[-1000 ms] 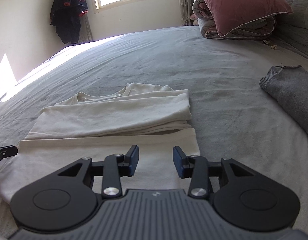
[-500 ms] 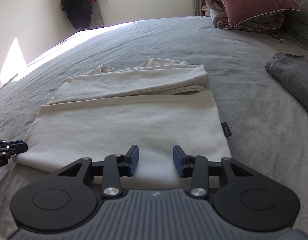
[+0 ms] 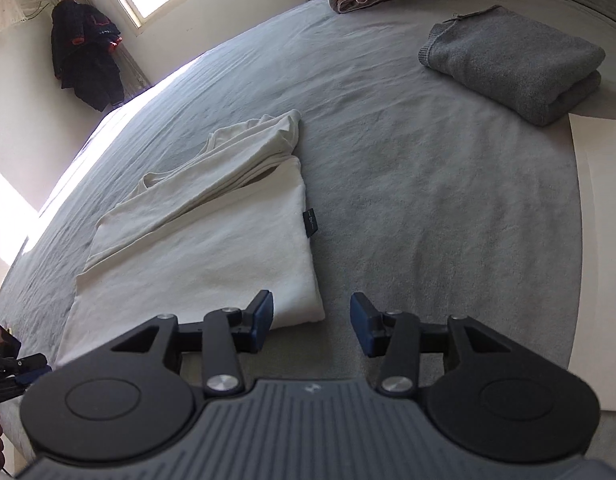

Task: Fold clothes

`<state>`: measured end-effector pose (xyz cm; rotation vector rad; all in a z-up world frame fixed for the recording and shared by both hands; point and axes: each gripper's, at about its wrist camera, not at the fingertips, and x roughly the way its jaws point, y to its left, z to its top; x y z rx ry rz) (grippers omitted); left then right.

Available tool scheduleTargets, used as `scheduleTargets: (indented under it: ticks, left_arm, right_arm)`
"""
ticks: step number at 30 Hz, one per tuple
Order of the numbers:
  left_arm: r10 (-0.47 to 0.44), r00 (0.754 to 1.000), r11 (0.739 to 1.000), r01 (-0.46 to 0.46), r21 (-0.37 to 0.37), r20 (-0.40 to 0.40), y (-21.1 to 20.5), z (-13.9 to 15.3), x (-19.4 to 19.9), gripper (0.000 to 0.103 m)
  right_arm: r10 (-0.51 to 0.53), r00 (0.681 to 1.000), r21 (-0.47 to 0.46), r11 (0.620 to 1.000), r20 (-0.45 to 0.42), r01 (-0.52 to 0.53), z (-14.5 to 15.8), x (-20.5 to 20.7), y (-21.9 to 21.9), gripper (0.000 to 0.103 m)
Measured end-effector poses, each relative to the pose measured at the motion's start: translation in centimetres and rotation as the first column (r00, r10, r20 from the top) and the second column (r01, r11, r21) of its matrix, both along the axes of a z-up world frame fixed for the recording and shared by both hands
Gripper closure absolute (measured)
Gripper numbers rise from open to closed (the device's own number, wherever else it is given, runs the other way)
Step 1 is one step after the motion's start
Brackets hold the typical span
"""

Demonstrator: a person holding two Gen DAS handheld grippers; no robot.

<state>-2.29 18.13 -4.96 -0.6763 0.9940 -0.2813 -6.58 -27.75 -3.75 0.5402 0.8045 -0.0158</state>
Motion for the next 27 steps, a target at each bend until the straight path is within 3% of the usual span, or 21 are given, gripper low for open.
scheduleTargets:
  ticks: [4, 8, 11, 12, 14, 15, 19, 22, 27]
  left_arm:
    - [0.084, 0.991, 0.979, -0.101, -0.176, -0.102, -0.4, -2.4, -0.8, 0.067]
    - [0.23, 0.962, 0.932, -0.262, -0.25, -0.15, -1.6, -5.0, -2.0, 0.067]
    - [0.345, 0.927, 0.882, -0.373, -0.288, -0.145, -2.5, -5.9, -3.0, 0.075]
    - [0.379, 0.915, 0.866, -0.404, -0.296, -0.142, -2.8, -6.0, -3.1, 0.079]
    - [0.434, 0.891, 0.843, -0.454, -0.291, -0.133, -3.4, -6.1, -3.2, 0.084]
    - [0.456, 0.88, 0.837, -0.474, -0.274, -0.13, -3.7, -6.0, -3.2, 0.096]
    - [0.499, 0.863, 0.837, -0.505, -0.212, -0.082, -4.6, -4.4, -3.7, 0.099]
    - [0.498, 0.867, 0.854, -0.493, -0.17, -0.013, -4.9, -2.4, -4.1, 0.099]
    - [0.49, 0.872, 0.863, -0.483, -0.151, 0.009, -3.8, -0.3, -5.2, 0.099]
  right_arm:
    - [-0.056, 0.998, 0.2, 0.978, -0.012, 0.057, -1.6, -0.6, -0.5, 0.055]
    - [-0.161, 0.987, 0.338, 0.93, 0.014, 0.147, -3.3, -0.6, -0.2, 0.055]
    - [-0.23, 0.973, 0.398, 0.895, 0.029, 0.2, -4.2, -0.3, 0.2, 0.056]
    - [-0.248, 0.968, 0.411, 0.886, 0.032, 0.213, -4.4, -0.2, 0.3, 0.059]
    - [-0.28, 0.96, 0.427, 0.872, 0.029, 0.241, -4.8, 0.0, 0.6, 0.077]
    - [-0.29, 0.957, 0.419, 0.871, 0.017, 0.256, -4.9, 0.2, 0.8, 0.094]
    - [-0.309, 0.95, 0.406, 0.874, 0.038, 0.268, -4.0, -0.5, 1.4, 0.098]
    - [-0.308, 0.949, 0.387, 0.885, 0.071, 0.258, -2.7, -1.0, 2.0, 0.098]
    - [-0.299, 0.952, 0.388, 0.887, 0.068, 0.251, -1.5, -2.3, 1.9, 0.099]
